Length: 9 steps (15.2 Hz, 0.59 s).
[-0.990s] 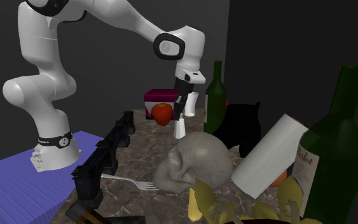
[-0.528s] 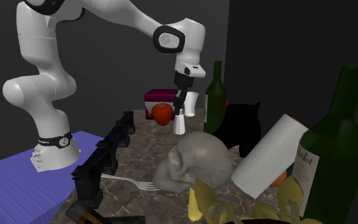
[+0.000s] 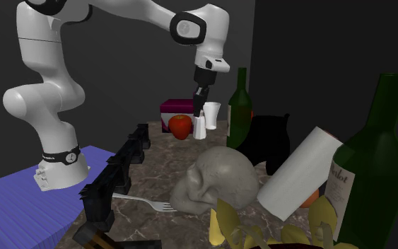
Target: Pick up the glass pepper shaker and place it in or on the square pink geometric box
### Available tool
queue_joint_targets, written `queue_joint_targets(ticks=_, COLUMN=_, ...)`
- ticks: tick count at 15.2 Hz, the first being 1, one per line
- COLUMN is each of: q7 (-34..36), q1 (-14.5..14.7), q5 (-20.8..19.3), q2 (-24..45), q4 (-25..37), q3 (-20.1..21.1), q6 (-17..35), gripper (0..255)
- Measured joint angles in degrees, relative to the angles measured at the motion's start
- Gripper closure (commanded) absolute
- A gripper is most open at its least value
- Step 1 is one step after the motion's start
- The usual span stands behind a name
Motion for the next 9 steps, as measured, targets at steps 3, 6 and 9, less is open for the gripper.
queue_joint_targets(ticks=3, q7=0.03, q1=-0.08, q5=0.19, q2=-0.84, q4=1.26, q3=-0.01, q6=-2.07, gripper=255)
queue_joint_targets(ticks=6, q7=0.28, q1=-0.07, q5=0.26, q2=-1.24, q4=3.24, q3=0.02, q6=-4.43, gripper=255)
queue_joint_targets(ticks=9, q7=0.39, q1=-0.11, q5=0.32, q2=-1.57, q4=5.04, q3=0.0, q6=-6.54, gripper=255)
